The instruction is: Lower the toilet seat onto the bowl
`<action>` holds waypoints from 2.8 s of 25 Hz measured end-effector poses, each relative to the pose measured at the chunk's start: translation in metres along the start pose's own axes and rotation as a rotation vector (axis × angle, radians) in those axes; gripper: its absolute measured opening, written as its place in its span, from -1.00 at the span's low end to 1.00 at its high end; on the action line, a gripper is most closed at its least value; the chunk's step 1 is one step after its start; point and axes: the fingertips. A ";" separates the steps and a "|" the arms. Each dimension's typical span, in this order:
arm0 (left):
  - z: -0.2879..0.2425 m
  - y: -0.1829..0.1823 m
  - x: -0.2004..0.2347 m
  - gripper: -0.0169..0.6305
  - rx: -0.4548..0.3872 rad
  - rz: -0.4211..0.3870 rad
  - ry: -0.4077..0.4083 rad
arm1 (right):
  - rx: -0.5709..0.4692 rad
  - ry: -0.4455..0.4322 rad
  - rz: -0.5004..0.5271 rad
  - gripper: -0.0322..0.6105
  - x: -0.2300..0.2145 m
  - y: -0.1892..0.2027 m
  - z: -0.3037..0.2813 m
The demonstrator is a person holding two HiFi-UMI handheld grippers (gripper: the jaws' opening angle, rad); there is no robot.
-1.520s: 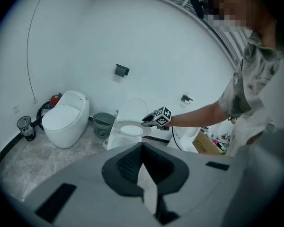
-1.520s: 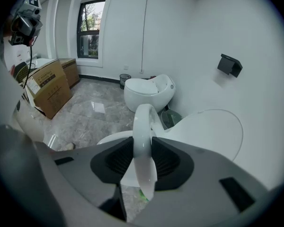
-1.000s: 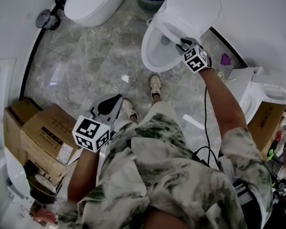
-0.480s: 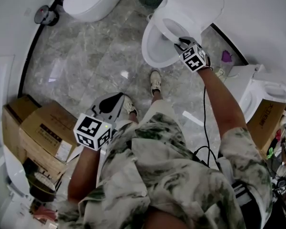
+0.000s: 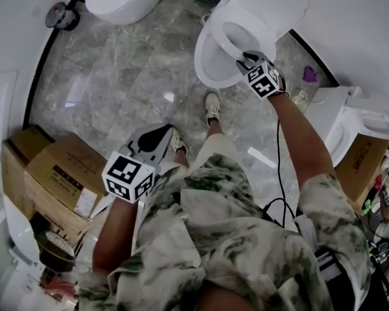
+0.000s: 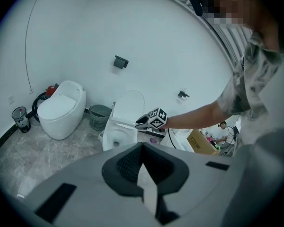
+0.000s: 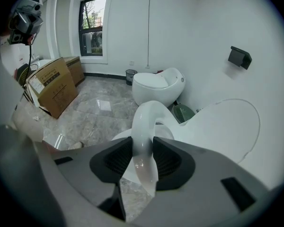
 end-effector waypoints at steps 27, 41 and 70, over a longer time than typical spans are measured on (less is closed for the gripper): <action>-0.015 0.024 0.012 -0.88 0.042 0.014 0.020 | 0.047 -0.076 -0.014 -0.37 0.046 0.022 -0.052; -0.026 0.037 0.022 -0.88 0.066 0.019 -0.004 | 0.045 -0.129 -0.055 -0.37 0.068 0.036 -0.079; -0.114 0.050 0.013 -0.88 0.164 -0.019 0.058 | 0.051 -0.195 -0.073 -0.41 0.094 0.070 -0.147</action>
Point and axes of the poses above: the fingertips, and each gripper's own axes: z backward along the fingers, x to its left, y out of its underside, and after that the axes turned 11 degrees about -y, right-handed
